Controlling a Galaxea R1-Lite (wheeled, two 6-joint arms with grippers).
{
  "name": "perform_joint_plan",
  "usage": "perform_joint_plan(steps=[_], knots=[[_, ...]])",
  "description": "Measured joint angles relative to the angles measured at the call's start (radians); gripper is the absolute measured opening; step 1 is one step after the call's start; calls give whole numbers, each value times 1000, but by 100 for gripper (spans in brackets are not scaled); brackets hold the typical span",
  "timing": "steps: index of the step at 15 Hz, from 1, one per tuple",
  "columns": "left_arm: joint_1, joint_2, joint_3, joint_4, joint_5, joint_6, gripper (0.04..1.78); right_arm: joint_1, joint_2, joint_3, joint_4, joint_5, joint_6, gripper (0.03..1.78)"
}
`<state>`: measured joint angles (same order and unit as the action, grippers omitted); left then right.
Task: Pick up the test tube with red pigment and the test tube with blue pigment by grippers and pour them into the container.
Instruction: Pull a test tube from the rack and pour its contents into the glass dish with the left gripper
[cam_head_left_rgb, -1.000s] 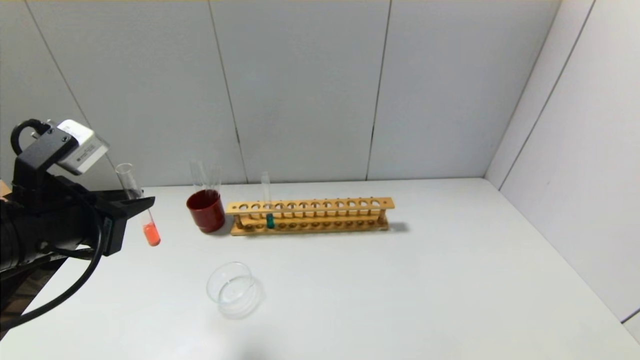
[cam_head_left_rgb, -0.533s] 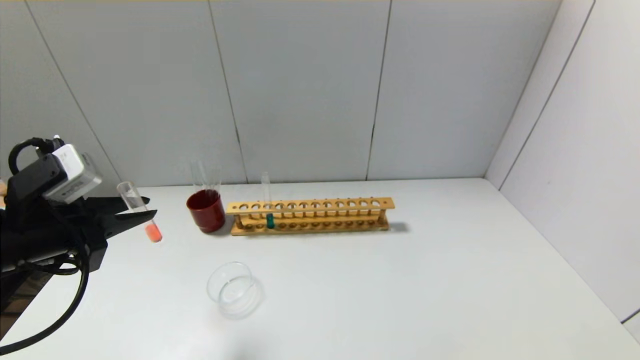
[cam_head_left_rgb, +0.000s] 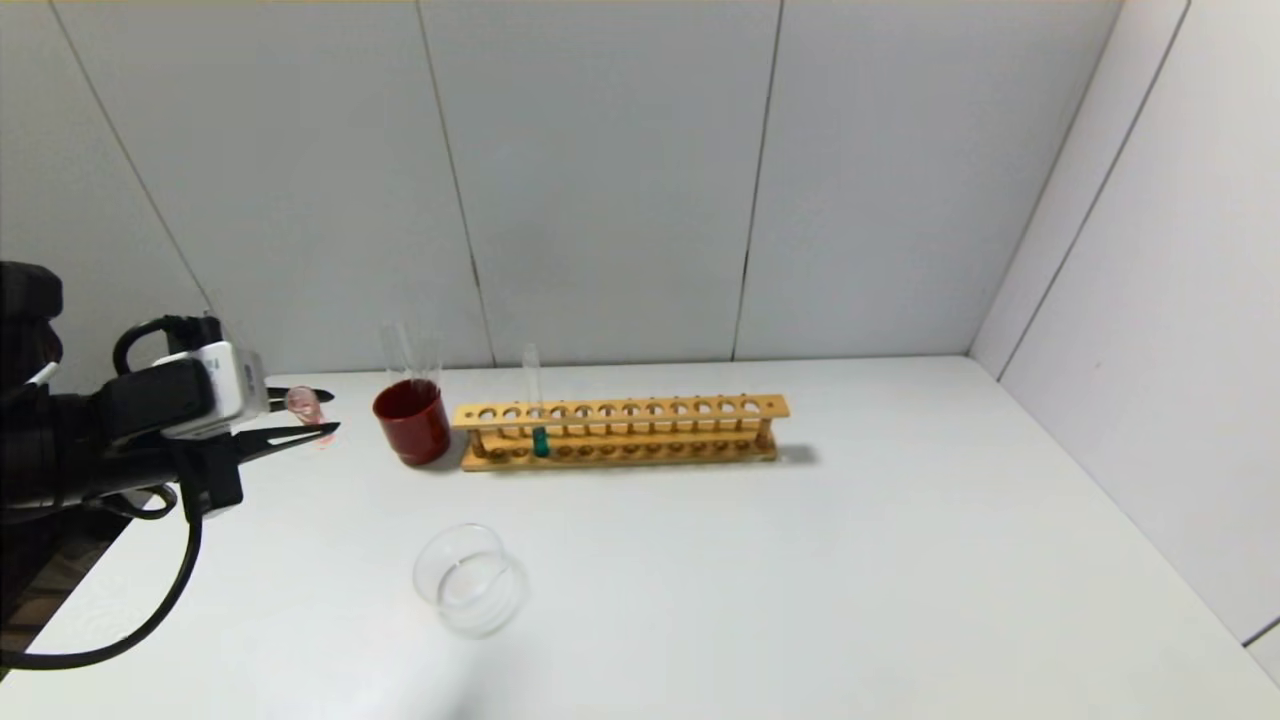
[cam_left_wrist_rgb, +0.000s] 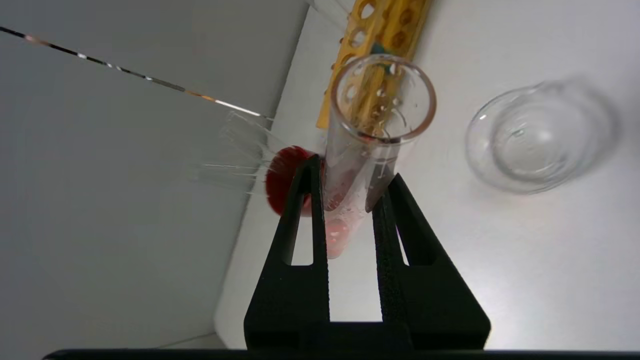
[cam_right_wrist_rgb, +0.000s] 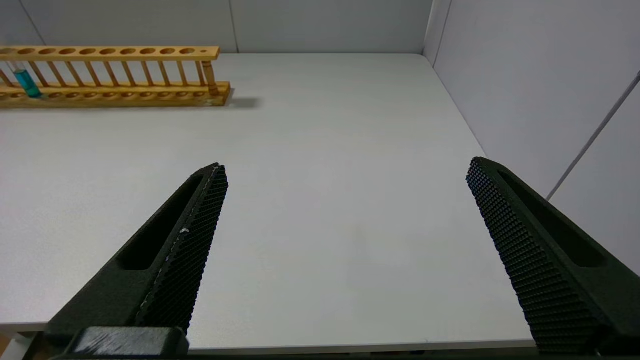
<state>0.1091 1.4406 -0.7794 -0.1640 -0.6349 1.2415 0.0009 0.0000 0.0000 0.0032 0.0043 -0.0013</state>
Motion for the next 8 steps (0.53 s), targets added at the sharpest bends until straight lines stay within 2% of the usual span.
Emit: perform_joint_plan(steps=[2, 8], knots=[[-3, 25, -21, 3, 29, 70, 32, 0, 0, 0, 0, 0, 0, 175], [-16, 53, -4, -4, 39, 228, 32, 0, 0, 0, 0, 0, 0, 175]])
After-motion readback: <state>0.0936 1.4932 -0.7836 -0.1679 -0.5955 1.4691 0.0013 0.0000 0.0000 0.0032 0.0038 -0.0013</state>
